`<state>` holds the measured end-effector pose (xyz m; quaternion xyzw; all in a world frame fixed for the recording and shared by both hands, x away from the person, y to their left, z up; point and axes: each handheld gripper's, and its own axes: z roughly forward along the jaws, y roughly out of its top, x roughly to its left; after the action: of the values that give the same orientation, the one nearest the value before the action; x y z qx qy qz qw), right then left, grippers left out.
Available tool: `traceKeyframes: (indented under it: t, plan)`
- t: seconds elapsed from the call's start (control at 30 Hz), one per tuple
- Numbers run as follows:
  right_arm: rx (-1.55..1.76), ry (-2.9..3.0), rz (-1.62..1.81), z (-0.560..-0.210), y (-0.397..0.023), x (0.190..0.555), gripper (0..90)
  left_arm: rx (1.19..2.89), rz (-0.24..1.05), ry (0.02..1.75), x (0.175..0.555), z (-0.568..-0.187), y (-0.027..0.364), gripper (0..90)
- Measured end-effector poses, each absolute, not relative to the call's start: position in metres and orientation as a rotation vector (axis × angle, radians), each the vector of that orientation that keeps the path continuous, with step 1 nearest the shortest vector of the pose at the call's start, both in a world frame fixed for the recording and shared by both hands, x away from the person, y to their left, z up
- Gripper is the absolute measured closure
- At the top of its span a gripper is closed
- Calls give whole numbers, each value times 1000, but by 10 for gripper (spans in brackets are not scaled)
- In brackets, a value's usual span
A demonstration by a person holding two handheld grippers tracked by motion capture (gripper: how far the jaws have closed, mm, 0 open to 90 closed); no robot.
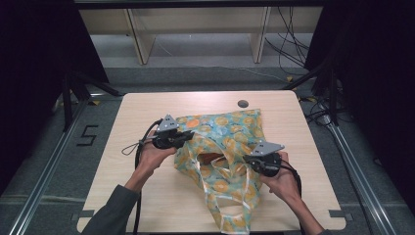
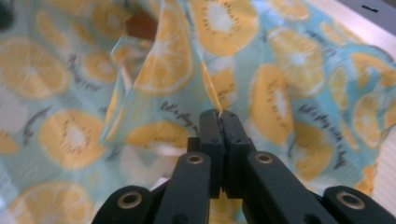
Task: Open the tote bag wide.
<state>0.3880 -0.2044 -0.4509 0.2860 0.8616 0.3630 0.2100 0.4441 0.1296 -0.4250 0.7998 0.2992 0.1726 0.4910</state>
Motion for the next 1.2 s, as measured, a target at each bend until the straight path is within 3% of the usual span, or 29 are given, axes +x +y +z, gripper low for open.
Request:
traceKeyframes:
  t: [0.27,0.43,0.57,0.6,0.77,0.93,1.03,1.2]
  plan:
    - [909,2225,1140,-429,-220,425,900,2021,419,744,461,-444,124,847]
    - [974,2225,1100,-436,-223,449,900,2054,394,778,478,-460,121,835]
    - [1009,2258,1076,-447,-226,452,900,2083,357,813,480,-469,120,743]
    - [1001,2262,1072,-449,-227,452,900,2081,369,821,478,-466,121,686]
    - [991,2287,1066,-446,-229,451,900,2090,465,724,457,-430,126,550]
    - [982,2291,1065,-448,-225,450,900,2090,499,620,422,-402,119,536]
    - [991,2292,1068,-448,-224,449,900,2047,411,598,409,-397,114,531]
    - [985,2324,1062,-447,-225,451,900,2067,397,530,386,-393,95,514]
